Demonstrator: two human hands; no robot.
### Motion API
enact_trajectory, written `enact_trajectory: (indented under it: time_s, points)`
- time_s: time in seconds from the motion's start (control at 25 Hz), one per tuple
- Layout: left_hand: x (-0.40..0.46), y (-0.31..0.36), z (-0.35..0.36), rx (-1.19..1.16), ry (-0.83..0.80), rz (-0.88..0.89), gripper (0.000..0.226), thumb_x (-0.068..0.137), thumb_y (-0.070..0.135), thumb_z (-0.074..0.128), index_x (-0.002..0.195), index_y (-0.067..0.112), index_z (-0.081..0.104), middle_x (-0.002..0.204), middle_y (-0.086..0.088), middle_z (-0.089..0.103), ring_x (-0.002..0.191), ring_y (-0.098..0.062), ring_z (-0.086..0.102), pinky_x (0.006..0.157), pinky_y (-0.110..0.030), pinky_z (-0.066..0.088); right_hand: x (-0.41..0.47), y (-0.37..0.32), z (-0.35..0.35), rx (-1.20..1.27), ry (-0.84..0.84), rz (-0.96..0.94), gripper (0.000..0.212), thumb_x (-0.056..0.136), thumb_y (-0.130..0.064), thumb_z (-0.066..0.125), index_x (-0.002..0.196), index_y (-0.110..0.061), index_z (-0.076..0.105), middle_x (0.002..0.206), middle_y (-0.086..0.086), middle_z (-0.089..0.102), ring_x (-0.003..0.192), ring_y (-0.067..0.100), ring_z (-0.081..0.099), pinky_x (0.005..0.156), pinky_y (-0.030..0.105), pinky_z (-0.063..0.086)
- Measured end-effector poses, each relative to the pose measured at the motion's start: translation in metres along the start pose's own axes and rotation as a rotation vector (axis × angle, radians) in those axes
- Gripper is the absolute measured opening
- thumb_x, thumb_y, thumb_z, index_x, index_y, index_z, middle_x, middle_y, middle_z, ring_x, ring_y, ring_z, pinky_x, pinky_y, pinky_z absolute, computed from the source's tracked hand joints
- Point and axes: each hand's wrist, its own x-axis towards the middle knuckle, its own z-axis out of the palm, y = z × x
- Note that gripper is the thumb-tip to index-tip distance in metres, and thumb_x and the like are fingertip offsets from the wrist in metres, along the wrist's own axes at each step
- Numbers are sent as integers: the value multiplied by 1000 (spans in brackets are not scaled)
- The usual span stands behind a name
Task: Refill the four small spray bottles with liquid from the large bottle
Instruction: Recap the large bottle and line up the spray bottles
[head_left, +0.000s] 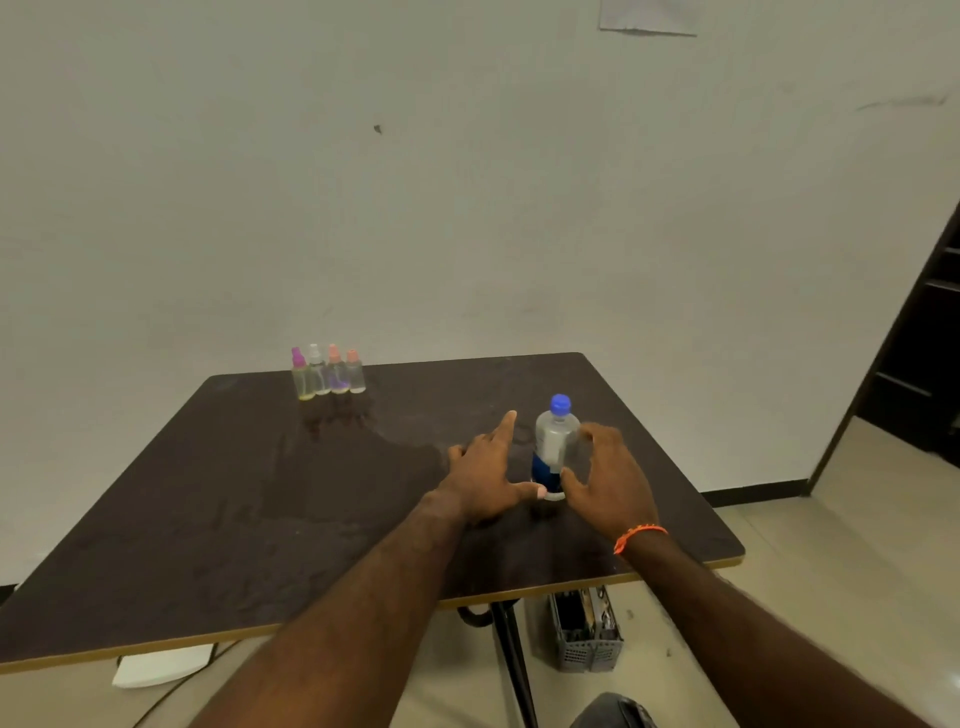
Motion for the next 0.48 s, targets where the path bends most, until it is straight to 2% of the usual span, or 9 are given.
enact_trajectory:
  time_s: [0.08, 0.16, 0.28, 0.48]
  points:
    - [13, 2, 5, -27, 1, 24, 115, 91, 57, 73, 167, 30, -9, 170, -1, 33, 154, -27, 34, 124, -53, 12, 10, 1, 4, 105, -59, 89, 82, 81, -29, 75, 150, -20, 31, 153, 2, 37, 129, 21, 52, 103, 39, 49]
    - [24, 3, 8, -59, -1, 51, 110, 94, 52, 71, 168, 28, -8, 169, 4, 36, 152, -25, 38, 123, -55, 14, 18, -1, 9, 188, -108, 133, 87, 83, -26, 74, 154, -19, 25, 156, 4, 37, 136, 25, 47, 110, 44, 43]
    - [33, 3, 16, -68, -10, 92, 102, 97, 48, 69, 168, 30, -2, 168, 6, 37, 153, -25, 38, 123, -57, 13, 21, -3, 14, 254, -122, 151, 80, 85, -19, 74, 151, -21, 29, 145, 5, 51, 130, 26, 53, 106, 39, 44]
    - [39, -6, 25, -114, 122, 102, 84, 101, 46, 63, 167, 32, 13, 163, 8, 45, 149, -20, 44, 123, -60, 19, 19, 3, 18, 296, -109, 150, 80, 83, -27, 76, 149, -30, 31, 144, -2, 52, 127, 19, 55, 105, 45, 49]
